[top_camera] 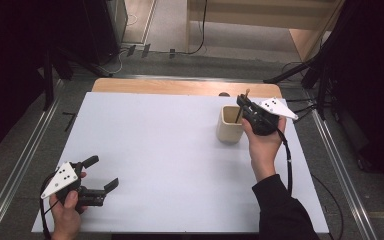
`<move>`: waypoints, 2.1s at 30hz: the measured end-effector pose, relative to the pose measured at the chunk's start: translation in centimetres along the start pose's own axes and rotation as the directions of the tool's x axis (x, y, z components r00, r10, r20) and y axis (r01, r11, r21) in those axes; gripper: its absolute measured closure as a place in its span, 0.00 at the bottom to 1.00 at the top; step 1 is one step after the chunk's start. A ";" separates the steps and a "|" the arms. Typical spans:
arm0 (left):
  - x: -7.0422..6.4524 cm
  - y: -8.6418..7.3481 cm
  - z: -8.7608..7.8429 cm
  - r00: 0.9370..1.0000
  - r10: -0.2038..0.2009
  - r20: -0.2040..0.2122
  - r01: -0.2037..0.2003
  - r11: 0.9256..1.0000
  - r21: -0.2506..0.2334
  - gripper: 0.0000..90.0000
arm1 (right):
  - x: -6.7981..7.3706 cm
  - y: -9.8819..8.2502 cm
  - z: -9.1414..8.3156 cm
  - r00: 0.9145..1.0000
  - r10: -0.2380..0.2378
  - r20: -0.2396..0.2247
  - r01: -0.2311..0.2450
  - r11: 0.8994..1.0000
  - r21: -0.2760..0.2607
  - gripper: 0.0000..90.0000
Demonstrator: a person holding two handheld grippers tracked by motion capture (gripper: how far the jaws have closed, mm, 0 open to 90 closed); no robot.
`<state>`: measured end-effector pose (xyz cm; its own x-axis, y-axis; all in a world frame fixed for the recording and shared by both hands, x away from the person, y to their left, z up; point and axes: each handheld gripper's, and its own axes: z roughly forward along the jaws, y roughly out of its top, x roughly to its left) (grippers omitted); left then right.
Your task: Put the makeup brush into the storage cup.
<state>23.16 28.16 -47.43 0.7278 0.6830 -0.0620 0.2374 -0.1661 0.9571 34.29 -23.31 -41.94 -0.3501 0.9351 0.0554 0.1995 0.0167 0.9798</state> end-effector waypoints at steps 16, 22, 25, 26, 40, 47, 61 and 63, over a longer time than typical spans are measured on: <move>0.0 0.0 0.1 1.000 0.003 0.006 -0.003 1.000 0.009 0.00 | -0.6 -2.8 0.8 1.000 0.016 0.012 -0.017 0.997 0.071 0.93; 0.0 -0.1 0.1 1.000 0.003 0.005 -0.003 1.000 0.010 0.00 | -0.6 -3.4 1.1 1.000 0.025 0.010 -0.025 0.996 0.083 0.93; 0.0 -0.1 0.1 1.000 0.003 0.005 -0.004 1.000 0.011 0.00 | -0.6 -3.9 1.2 1.000 0.028 0.008 -0.028 0.995 0.094 0.93; 0.0 -0.1 0.1 1.000 0.004 0.005 -0.004 1.000 0.010 0.00 | -0.6 -4.0 1.2 1.000 0.030 0.010 -0.031 0.995 0.098 0.93; 0.0 0.0 0.2 1.000 0.003 0.006 -0.003 1.000 0.009 0.00 | -0.3 -2.9 -0.6 0.995 0.029 0.097 -0.037 0.996 0.086 0.14; -0.1 0.0 0.2 1.000 0.001 0.005 -0.001 1.000 0.009 0.00 | 0.3 -3.3 -2.4 0.996 0.024 0.091 -0.035 0.993 0.116 0.01; -0.1 0.0 0.2 1.000 0.000 0.001 0.000 1.000 0.004 0.00 | 0.7 -5.1 -5.6 0.999 0.021 0.033 -0.024 0.992 0.122 0.00; -0.1 0.0 0.2 1.000 0.001 0.002 -0.001 1.000 0.004 0.00 | 0.6 -5.5 -6.1 0.999 0.013 0.035 -0.017 0.993 0.119 0.00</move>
<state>23.17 27.95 -47.50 0.7293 0.6814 -0.0615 0.2395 -0.1700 0.9559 27.44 -25.00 -46.11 -0.3148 0.9472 0.0614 0.3127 0.0425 0.9489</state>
